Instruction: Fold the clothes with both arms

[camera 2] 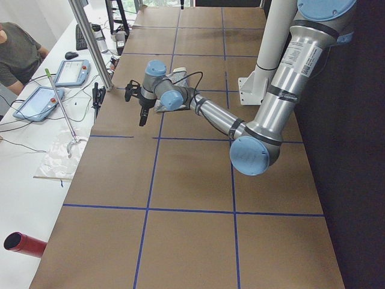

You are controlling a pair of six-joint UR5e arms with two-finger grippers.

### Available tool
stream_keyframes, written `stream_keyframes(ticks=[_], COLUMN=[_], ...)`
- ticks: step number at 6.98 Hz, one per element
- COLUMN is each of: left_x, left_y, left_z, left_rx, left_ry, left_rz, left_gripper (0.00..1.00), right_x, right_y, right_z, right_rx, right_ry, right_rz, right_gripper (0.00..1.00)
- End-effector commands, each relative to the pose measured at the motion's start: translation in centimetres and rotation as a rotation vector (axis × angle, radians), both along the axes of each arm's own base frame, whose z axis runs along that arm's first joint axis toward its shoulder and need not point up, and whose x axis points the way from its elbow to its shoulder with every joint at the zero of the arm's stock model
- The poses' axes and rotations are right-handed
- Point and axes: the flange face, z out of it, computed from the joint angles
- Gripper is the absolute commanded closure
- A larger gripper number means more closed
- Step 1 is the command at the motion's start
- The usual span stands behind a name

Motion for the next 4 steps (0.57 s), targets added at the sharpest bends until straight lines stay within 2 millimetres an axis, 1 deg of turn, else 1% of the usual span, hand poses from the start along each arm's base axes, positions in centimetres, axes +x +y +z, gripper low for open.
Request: stream_keyframes(ticks=[1,2,3,4], left_x=[-12.9,-18.7,-20.3,-20.4], left_y=[3.0,4.1,5.6,6.2], left_z=[6.8,9.3,13.8,16.6], left_rx=[0.104,0.135,0.156,0.174], left_ry=[-0.122,-0.157,-0.123,-0.132], left_rz=[0.148,0.176,0.283,0.329], left_gripper=[0.0,0.0,0.0,0.0], right_x=[1.8,1.8,1.8,1.9], right_y=[3.5,4.0,4.0,4.3], right_z=[3.4,4.1,5.2,5.6], right_rx=[-0.025,0.009,0.002,-0.005], right_ry=[-0.006,-0.006,-0.004,-0.002], right_rz=[0.027,0.029,0.03,0.03], right_gripper=[0.0,0.0,0.0,0.0])
